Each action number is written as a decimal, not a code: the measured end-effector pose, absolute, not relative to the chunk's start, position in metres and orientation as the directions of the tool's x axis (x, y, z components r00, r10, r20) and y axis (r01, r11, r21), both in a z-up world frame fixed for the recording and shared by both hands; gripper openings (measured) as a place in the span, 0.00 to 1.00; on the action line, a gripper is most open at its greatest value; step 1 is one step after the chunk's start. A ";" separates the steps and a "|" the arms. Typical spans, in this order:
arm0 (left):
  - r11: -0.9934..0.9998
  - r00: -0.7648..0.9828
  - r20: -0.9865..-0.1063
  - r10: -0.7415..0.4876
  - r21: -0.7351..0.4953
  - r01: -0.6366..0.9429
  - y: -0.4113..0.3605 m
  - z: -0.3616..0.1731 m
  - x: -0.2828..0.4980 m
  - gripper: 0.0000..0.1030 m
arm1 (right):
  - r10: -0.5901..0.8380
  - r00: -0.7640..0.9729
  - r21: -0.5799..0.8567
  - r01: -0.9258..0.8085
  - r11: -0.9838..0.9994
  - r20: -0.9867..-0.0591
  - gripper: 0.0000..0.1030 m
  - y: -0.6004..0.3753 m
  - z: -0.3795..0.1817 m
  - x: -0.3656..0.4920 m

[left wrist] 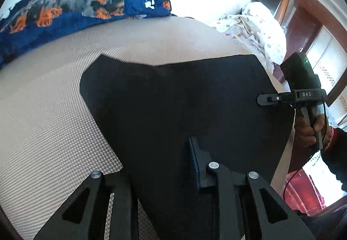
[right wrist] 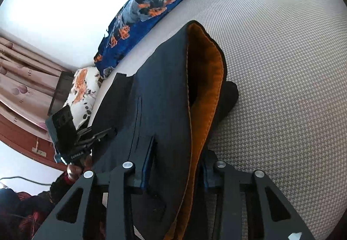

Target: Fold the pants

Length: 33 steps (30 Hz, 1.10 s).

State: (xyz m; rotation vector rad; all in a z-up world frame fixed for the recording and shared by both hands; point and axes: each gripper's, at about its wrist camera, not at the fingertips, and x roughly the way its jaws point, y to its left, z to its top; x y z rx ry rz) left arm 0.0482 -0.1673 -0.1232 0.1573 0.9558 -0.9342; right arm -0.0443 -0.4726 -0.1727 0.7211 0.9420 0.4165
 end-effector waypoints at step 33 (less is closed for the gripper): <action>0.686 0.182 -0.766 -0.617 -0.410 0.601 -0.089 -0.141 0.082 0.41 | 0.659 0.470 0.717 -0.075 0.693 -0.587 0.37 -0.425 -0.179 -0.016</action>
